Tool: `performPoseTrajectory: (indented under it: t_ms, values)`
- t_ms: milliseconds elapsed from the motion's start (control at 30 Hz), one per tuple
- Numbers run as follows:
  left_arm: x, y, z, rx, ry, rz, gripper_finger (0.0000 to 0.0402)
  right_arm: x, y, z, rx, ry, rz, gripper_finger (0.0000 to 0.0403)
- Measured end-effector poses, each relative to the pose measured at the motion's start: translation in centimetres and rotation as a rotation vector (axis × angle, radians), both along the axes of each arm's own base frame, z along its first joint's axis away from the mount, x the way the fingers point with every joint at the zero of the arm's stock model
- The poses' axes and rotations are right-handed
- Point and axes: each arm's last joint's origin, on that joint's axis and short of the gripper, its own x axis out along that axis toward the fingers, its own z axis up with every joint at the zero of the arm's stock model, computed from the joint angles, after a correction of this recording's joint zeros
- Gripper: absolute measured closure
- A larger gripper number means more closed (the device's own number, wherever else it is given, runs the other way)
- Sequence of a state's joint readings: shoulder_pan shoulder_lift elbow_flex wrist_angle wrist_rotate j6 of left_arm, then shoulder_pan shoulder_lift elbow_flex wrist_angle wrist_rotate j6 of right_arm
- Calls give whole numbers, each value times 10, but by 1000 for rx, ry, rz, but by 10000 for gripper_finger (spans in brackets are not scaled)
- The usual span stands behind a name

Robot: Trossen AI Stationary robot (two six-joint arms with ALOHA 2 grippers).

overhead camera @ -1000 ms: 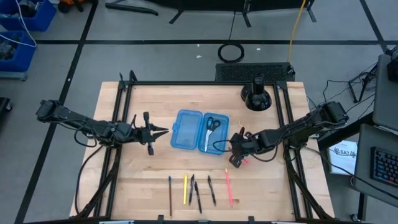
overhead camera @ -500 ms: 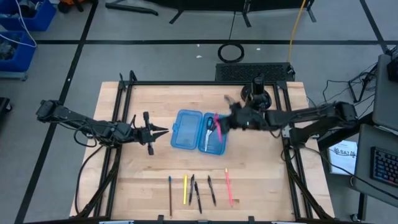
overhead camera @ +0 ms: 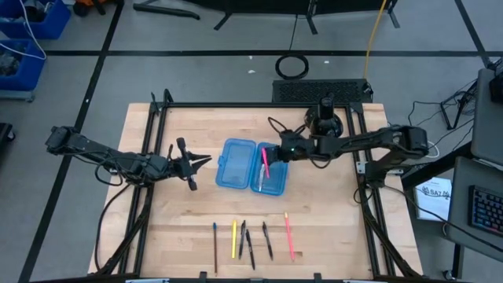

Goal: Pick & place school supplies into a supply box
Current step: Put the brown pencil into the supply box

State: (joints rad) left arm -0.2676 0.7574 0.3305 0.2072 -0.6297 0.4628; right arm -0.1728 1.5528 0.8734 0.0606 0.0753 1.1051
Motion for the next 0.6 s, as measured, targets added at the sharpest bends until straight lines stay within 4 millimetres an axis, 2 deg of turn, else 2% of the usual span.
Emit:
performPoseTrajectory:
  t_ms: [200,300,367,433,600]
  values:
    - [0,0,1,2,-4,0,364,3,0,2,-6,-31,24,403]
    - [0,0,1,3,-3,-1,364,7,1,9,-41,-109,155,402]
    - [0,0,0,-1,-3,0,364,7,2,28,-125,-233,288,402]
    - [0,0,0,1,1,0,364,0,4,54,-288,-320,389,402]
    - [0,0,2,5,-17,-2,364,-50,18,101,-775,-190,548,402]
